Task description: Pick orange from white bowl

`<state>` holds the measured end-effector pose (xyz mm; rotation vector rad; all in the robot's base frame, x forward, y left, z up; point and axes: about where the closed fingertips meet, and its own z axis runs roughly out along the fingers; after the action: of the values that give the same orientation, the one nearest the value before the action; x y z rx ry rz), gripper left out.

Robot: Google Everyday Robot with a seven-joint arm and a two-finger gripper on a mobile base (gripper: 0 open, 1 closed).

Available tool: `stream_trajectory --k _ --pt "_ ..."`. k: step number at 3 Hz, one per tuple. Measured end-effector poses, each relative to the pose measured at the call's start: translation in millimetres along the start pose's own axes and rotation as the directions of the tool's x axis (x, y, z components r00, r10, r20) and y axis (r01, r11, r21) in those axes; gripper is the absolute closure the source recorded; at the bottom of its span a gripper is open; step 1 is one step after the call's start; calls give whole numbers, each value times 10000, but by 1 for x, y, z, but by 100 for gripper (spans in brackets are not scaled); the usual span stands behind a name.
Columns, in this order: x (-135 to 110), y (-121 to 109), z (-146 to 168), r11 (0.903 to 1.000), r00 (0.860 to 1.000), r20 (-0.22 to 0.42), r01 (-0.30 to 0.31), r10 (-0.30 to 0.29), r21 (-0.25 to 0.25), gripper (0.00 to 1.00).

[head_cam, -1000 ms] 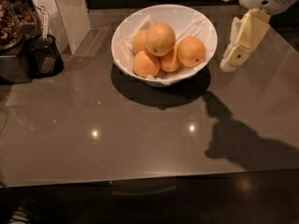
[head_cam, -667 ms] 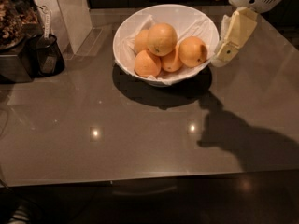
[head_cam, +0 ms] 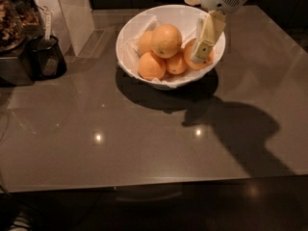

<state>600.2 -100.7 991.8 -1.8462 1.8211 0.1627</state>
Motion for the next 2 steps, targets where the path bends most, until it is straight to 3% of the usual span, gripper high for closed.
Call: stream_trajectory --k 2 --pt "0 -8 10 9999 9997 183 -150 149 56 0"
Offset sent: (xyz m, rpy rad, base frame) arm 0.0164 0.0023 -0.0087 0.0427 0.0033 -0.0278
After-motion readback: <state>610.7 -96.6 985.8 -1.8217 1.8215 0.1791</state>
